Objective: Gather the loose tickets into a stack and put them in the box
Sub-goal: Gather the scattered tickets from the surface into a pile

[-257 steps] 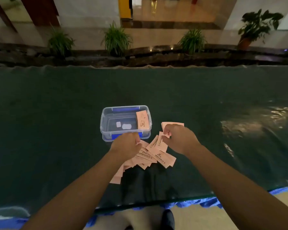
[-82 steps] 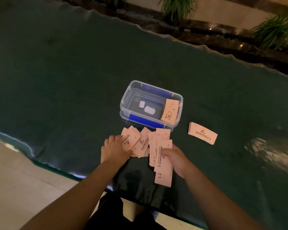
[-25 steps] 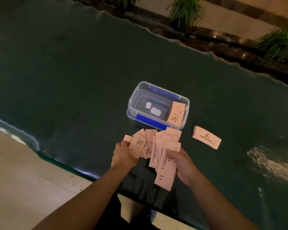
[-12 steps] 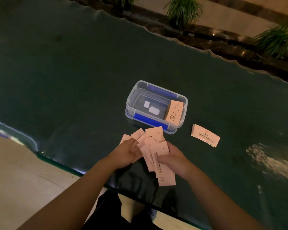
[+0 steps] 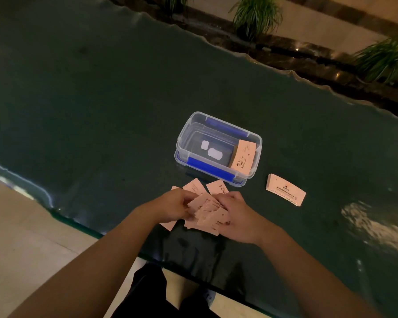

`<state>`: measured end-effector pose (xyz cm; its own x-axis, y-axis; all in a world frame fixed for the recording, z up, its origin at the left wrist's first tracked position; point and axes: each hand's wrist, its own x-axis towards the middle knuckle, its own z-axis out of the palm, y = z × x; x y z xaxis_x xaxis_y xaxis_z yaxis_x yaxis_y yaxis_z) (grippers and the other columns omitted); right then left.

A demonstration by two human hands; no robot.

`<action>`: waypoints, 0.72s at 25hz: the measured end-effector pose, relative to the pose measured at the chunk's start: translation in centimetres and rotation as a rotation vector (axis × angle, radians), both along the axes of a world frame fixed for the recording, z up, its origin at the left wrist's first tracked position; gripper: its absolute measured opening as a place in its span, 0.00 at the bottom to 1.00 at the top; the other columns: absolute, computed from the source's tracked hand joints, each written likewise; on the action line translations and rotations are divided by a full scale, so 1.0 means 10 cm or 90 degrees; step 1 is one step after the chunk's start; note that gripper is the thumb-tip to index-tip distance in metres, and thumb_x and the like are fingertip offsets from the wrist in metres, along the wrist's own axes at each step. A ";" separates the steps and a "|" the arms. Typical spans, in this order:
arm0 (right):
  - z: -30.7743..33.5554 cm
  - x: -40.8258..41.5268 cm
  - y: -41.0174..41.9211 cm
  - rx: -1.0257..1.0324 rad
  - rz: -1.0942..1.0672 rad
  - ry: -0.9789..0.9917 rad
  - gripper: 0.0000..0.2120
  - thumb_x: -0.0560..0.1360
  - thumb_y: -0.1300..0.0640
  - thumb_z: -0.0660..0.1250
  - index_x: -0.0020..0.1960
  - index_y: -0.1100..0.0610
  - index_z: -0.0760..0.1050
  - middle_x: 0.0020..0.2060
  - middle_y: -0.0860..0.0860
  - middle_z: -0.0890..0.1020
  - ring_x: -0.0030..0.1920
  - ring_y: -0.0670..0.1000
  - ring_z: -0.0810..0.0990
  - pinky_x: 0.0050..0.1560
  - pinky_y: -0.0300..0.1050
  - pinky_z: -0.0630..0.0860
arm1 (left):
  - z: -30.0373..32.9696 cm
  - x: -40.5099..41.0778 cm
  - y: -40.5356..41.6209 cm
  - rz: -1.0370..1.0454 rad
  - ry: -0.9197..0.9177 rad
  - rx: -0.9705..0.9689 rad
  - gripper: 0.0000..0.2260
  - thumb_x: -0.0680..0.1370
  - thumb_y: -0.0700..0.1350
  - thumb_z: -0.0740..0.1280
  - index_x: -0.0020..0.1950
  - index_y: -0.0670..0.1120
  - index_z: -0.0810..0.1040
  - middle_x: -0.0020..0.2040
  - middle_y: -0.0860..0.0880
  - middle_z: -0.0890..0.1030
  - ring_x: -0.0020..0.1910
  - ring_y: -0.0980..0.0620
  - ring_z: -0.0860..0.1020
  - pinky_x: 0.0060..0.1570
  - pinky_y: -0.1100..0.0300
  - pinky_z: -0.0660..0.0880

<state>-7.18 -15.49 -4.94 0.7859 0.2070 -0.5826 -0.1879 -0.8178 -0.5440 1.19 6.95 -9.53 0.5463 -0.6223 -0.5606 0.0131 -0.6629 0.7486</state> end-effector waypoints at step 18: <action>-0.29 -0.19 -0.09 0.229 -0.559 0.150 0.33 0.79 0.65 0.69 0.79 0.46 0.64 0.71 0.49 0.78 0.73 0.58 0.76 0.62 0.60 0.76 | -0.44 -0.30 -0.02 0.275 -0.171 0.300 0.41 0.66 0.57 0.80 0.72 0.46 0.64 0.67 0.43 0.70 0.67 0.42 0.71 0.62 0.47 0.74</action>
